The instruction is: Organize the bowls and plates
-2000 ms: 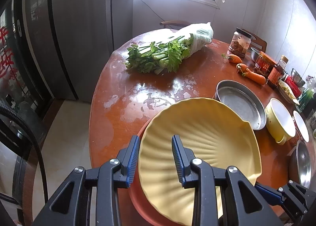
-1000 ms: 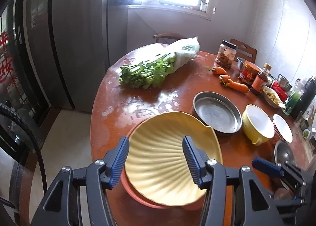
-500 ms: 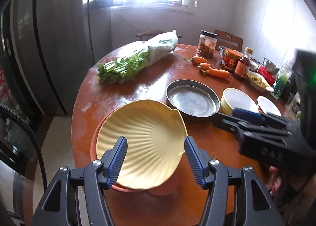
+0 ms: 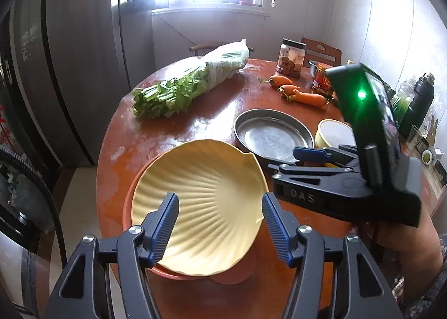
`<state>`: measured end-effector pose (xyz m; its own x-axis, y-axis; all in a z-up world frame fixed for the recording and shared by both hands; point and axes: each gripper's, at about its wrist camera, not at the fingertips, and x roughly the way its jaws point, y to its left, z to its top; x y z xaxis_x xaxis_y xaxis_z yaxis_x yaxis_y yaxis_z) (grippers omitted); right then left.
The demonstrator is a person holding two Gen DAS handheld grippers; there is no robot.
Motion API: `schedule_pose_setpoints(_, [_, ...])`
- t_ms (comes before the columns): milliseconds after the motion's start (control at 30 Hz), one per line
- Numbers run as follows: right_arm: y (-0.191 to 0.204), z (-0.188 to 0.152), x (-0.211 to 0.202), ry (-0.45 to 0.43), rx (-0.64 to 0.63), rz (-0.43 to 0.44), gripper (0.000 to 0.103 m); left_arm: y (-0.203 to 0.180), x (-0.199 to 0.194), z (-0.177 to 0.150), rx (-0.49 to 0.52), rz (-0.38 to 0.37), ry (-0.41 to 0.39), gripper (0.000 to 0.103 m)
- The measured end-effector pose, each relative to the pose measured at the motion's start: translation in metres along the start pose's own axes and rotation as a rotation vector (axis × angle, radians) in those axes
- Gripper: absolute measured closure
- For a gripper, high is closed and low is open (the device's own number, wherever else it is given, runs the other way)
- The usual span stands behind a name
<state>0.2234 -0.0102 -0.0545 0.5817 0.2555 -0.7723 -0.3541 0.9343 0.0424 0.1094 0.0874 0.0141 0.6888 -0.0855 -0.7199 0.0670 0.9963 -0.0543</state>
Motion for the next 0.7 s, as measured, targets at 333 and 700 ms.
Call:
schedule_pose_setpoints(333, [0.010, -0.005, 0.011, 0.049, -0.092, -0.005, 0.063, -0.004, -0.002, -0.007, 0.012, -0.030, 0.013, 0.041])
schedule_pose_setpoints(700, [0.027, -0.057, -0.031, 0.082, -0.178, 0.051, 0.063, -0.016, -0.017, -0.025, 0.006, -0.049, 0.018, 0.041])
